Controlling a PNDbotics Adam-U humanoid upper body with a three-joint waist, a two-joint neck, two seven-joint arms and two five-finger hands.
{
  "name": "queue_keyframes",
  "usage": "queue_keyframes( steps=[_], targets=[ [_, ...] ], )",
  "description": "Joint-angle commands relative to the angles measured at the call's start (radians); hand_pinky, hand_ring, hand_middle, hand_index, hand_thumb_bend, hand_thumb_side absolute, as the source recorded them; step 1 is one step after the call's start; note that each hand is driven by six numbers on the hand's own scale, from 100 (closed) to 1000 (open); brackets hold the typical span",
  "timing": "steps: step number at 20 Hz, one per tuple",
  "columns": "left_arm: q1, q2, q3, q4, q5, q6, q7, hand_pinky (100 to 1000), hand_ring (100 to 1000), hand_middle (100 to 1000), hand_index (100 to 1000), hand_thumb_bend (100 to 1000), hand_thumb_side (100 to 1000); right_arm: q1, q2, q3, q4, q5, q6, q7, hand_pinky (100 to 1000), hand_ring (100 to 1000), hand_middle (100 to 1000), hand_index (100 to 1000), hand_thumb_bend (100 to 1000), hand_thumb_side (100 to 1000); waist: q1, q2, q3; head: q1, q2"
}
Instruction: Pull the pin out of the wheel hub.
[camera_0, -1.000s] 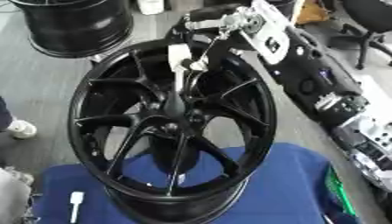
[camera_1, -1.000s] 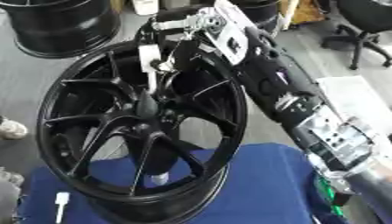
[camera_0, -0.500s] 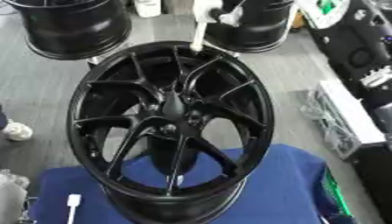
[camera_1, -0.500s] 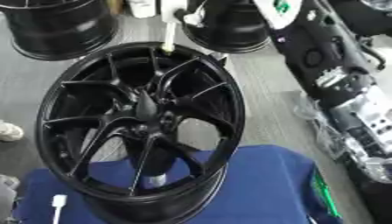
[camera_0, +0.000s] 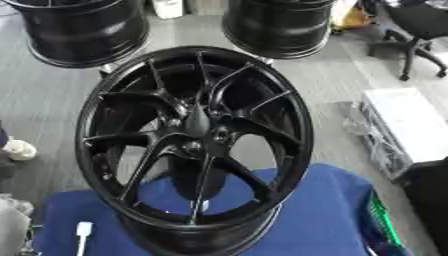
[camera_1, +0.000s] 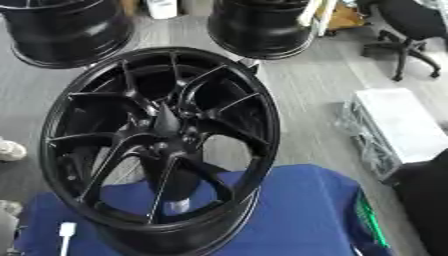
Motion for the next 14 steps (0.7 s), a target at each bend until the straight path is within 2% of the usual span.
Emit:
queue_keyframes(
  steps=[1,2,3,5,8,14],
  targets=[
    [-0.015,0.01,0.018,-0.023,-0.002,-0.002,0.014,649,587,612,695,532,614,0.042,-0.098,-0.1,0.07,-0.006,0.054,-0.057,747,684,597,912,100,208,0.004,0.001,-0.01,0.013,-0.024],
    [-0.018,0.009,0.022,-0.024,-0.002,-0.002,0.018,649,587,612,695,532,614,0.07,-0.086,-0.128,0.099,0.004,0.071,-0.074,747,684,597,912,100,208,0.005,0.006,-0.019,0.018,-0.028],
    [-0.019,0.007,0.024,-0.025,-0.002,-0.002,0.021,650,587,612,695,532,607,0.098,-0.069,-0.156,0.127,0.014,0.088,-0.091,779,766,791,923,100,100,0.008,0.008,-0.024,0.021,-0.029],
    [-0.024,-0.003,0.035,-0.028,-0.001,-0.002,0.031,650,587,612,695,531,615,0.156,-0.019,-0.214,0.185,0.035,0.124,-0.127,800,804,867,922,100,402,0.018,0.024,-0.042,0.036,-0.043],
    [-0.031,-0.009,0.036,-0.03,0.0,-0.002,0.035,650,587,613,695,530,616,0.24,0.062,-0.298,0.268,0.047,0.175,-0.179,790,797,864,900,100,609,0.026,0.033,-0.038,0.028,-0.049],
    [-0.03,-0.006,0.007,-0.028,0.001,0.003,0.009,650,587,613,695,530,616,0.413,0.234,-0.464,0.419,-0.05,0.282,-0.285,768,770,817,871,100,645,0.013,0.011,0.021,-0.031,-0.026]
  ],
)
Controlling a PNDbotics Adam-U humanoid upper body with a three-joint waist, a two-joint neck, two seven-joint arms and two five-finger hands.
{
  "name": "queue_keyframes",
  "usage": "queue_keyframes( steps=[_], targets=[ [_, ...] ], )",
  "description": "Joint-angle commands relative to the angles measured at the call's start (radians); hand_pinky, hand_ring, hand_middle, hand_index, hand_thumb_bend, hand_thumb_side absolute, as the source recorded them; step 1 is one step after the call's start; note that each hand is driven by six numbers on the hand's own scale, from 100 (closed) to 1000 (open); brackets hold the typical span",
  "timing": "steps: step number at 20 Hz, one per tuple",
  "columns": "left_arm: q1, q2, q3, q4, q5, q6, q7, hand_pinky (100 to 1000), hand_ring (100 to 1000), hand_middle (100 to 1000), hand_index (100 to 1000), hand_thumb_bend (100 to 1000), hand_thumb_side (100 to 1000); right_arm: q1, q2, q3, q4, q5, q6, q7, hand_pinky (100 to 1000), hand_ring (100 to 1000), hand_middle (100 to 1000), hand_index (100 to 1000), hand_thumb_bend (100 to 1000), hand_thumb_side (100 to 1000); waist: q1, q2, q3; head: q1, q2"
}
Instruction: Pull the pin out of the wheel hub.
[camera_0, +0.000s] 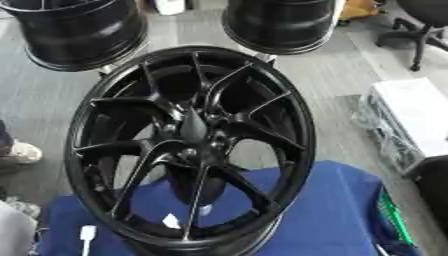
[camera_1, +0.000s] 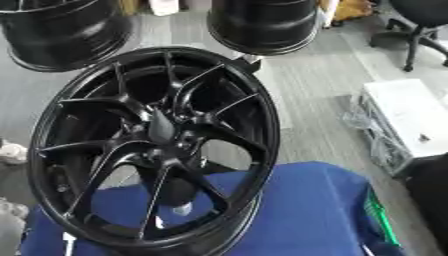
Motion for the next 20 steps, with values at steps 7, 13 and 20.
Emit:
queue_keyframes(
  steps=[7,13,20],
  targets=[
    [0.013,0.012,-0.031,-0.013,0.001,0.004,-0.035,651,587,614,695,529,617,0.21,0.22,-0.052,-0.131,-0.152,-0.013,-0.159,711,675,661,794,100,534,-0.012,-0.052,0.045,-0.055,0.039],
    [0.012,0.009,-0.036,-0.014,0.002,0.005,-0.042,651,587,615,694,529,617,0.215,0.337,0.06,-0.29,-0.234,-0.11,-0.257,698,648,621,780,100,534,-0.012,-0.053,0.052,-0.06,0.041],
    [0.008,0.005,-0.039,-0.015,0.003,0.005,-0.045,651,587,615,695,530,617,0.253,0.403,0.226,-0.474,-0.285,-0.224,-0.37,683,617,588,760,100,556,-0.011,-0.05,0.065,-0.058,0.041]
  ],
)
